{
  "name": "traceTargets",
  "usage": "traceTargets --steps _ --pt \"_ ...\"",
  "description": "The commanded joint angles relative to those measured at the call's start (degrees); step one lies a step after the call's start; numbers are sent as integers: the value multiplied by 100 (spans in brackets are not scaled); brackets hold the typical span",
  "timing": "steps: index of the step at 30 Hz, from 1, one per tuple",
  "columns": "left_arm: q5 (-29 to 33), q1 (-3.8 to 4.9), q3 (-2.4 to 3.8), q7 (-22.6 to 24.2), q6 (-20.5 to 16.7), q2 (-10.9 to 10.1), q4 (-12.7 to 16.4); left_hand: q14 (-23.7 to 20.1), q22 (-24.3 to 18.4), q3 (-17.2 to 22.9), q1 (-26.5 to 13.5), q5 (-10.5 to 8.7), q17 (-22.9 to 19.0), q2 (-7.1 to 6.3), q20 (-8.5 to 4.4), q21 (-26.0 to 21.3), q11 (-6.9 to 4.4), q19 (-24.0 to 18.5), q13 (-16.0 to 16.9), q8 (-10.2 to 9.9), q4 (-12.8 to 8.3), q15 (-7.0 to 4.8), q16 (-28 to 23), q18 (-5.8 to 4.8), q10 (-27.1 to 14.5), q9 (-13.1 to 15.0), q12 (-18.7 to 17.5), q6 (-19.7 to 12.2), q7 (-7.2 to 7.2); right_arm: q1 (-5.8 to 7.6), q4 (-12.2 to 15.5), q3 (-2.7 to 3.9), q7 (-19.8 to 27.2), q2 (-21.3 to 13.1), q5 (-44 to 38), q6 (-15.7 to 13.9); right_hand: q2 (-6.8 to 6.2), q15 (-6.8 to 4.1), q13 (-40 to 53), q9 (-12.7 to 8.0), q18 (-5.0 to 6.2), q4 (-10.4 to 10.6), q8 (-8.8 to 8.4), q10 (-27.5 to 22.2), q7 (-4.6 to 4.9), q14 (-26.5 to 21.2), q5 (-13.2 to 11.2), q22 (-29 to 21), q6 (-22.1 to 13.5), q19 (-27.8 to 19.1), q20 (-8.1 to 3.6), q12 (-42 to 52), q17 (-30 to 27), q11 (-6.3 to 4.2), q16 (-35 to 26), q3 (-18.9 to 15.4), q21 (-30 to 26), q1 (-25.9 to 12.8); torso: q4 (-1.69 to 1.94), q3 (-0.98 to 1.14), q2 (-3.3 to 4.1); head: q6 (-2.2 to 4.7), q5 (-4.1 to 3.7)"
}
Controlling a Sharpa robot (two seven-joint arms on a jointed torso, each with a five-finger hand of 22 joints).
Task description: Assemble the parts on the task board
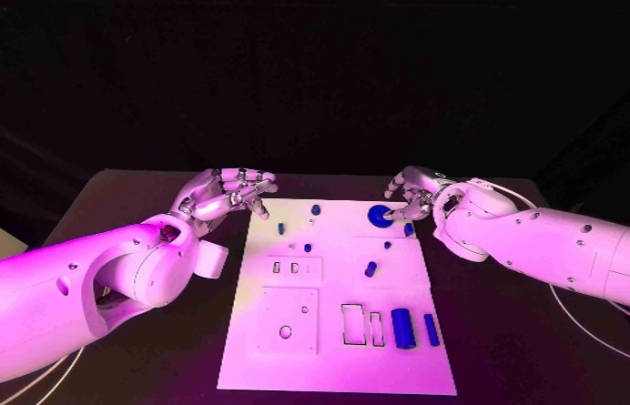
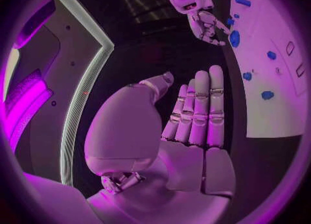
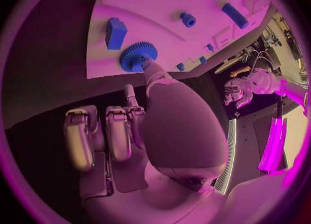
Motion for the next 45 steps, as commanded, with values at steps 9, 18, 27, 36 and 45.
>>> traceTargets --steps 9,18,27,36,45 --pt "19 6 5 32 114 19 -7 -37 5 30 -63 -2 -5 -6 -18 39 12 -38 8 -19 1 -6 17 24 0 5 -30 -24 27 -39 -145 -1 -50 128 96 305 109 41 1308 27 -36 -3 61 409 15 560 63 1507 37 599 37 51 1262 46 51 -30 20 3 -8 -7 -7 -22 14" --pt "19 6 5 26 111 16 -7 -37 5 30 -63 -2 -5 -6 -18 39 12 -38 8 -19 1 -6 17 24 0 5 -30 -24 27 -50 -155 -3 -56 153 119 409 142 40 1326 44 -36 -2 107 423 5 561 105 1507 115 599 40 68 1273 41 57 -12 20 11 -6 -3 -8 -28 26" --pt "19 6 5 10 105 9 -12 -41 18 52 -64 -1 -8 -1 -15 60 12 -51 10 -16 -16 -6 20 25 -1 10 -29 -24 26 -60 -99 -5 -15 140 145 387 162 32 1350 56 -36 -3 142 445 -10 563 130 1507 179 599 37 92 1287 28 62 6 20 18 -7 -2 -5 -21 37" --pt "19 6 5 -7 103 10 -21 -43 29 80 -55 -1 -10 10 -15 79 11 -61 11 -14 -36 -8 24 27 -1 14 -29 -24 26 -68 -69 -5 -34 158 162 349 165 30 1354 57 -36 -1 147 448 -12 568 158 1507 188 599 35 95 1310 24 71 10 20 13 -9 -1 -3 1 28" --pt "19 6 5 -20 114 13 -26 -47 40 107 -46 -1 -13 15 -15 98 11 -71 12 -13 -58 -9 26 28 -3 18 -30 -26 26 -69 -105 -5 -113 210 153 385 183 28 1346 55 -36 11 146 441 -13 567 191 1507 188 599 33 87 1310 25 71 13 20 -20 -7 -3 -1 -3 21"
